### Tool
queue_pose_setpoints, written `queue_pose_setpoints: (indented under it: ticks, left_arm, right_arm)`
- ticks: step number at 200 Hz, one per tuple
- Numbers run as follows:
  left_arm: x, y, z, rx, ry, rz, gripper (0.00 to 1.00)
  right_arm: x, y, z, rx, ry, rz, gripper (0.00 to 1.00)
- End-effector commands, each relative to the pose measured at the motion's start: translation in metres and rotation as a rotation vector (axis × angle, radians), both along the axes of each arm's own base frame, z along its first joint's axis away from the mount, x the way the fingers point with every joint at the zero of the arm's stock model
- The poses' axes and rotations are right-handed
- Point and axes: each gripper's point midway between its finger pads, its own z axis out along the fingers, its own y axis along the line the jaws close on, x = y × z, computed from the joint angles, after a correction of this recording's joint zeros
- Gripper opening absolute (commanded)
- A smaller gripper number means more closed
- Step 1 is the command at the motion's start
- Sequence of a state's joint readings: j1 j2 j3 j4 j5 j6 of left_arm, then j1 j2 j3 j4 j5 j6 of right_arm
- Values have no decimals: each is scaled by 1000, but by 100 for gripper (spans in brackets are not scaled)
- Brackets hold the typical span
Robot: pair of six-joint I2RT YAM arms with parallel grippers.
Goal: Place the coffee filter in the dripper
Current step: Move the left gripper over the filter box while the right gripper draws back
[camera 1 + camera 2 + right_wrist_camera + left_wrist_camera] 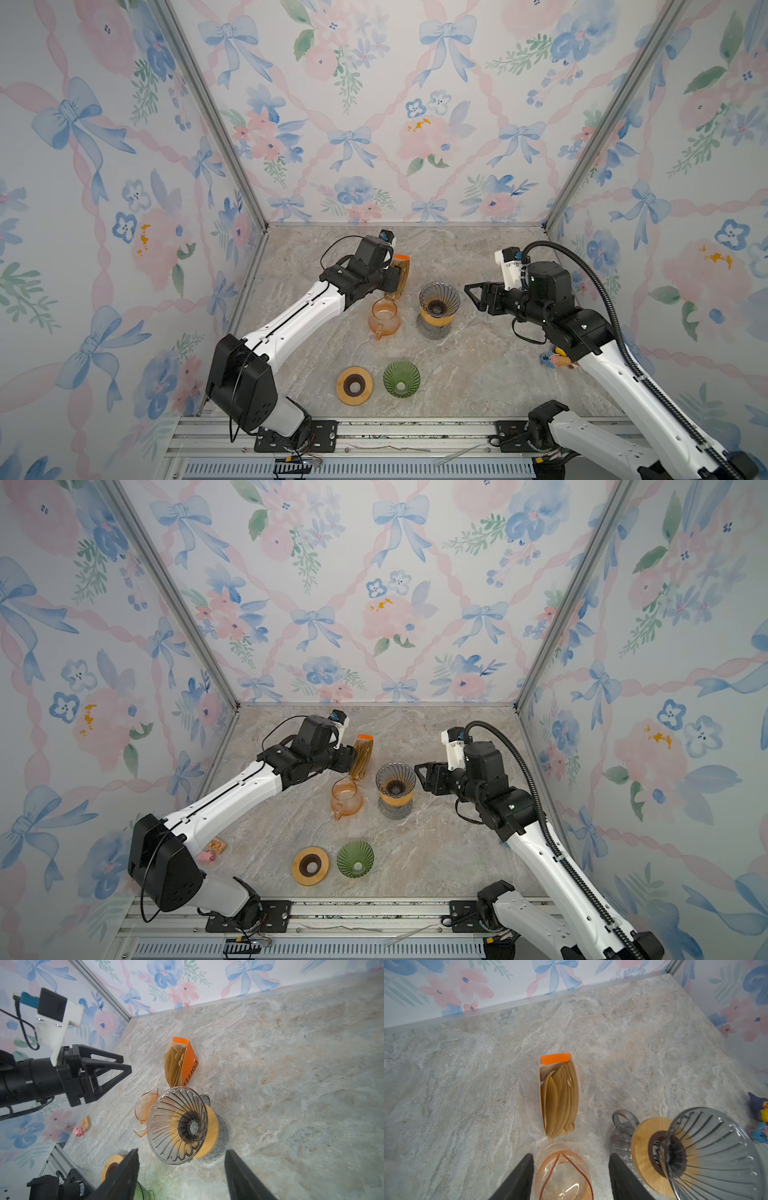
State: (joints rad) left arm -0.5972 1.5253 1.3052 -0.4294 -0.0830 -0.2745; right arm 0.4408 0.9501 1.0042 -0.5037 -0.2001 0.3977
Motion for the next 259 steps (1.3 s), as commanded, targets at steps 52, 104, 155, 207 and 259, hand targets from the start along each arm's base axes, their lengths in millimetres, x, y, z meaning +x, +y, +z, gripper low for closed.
queue_pose_setpoints:
  ticks: [52, 104, 155, 207, 259]
  left_arm:
    - [39, 0, -36, 136, 48, 101, 43]
    - [53, 10, -59, 202, 83, 120, 33]
    - [59, 2, -67, 195, 110, 80, 25]
    - [68, -4, -78, 214, 133, 71, 23]
    - [74, -1, -80, 242, 127, 86, 21]
  right_arm:
    - [-1, -3, -4, -53, -25, -3, 70]
    - [-5, 3, -4, -34, -34, 37, 74]
    - [-6, 10, -4, -11, -24, 64, 75]
    - [-15, 31, 1, 8, -30, 155, 82]
    - [-16, 38, -2, -3, -20, 168, 100]
